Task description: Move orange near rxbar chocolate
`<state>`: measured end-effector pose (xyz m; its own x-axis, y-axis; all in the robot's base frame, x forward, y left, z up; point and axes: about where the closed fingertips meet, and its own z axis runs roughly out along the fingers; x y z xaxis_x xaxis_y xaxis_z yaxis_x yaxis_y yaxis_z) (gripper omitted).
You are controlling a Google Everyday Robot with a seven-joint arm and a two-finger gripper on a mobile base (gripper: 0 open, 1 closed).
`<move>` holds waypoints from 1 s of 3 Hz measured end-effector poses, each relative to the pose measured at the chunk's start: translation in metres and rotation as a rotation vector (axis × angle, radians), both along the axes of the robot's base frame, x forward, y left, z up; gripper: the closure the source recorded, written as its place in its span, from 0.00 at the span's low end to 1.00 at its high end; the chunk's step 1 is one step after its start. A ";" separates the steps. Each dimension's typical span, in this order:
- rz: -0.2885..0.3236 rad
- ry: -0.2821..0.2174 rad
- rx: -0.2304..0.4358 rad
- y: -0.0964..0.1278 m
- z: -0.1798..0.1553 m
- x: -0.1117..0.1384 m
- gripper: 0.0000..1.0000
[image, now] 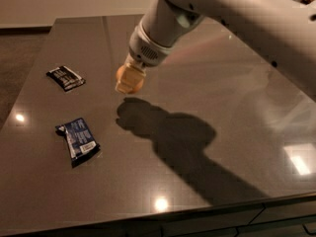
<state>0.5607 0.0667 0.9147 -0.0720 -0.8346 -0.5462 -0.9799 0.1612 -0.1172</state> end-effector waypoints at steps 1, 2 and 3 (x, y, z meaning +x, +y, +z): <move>0.015 -0.009 0.012 0.041 0.005 0.031 1.00; 0.023 -0.013 0.020 0.076 -0.001 0.058 1.00; 0.027 -0.008 0.029 0.097 -0.014 0.070 1.00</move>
Offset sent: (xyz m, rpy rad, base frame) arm 0.0929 0.1175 -0.0087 0.0324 -0.0221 0.0249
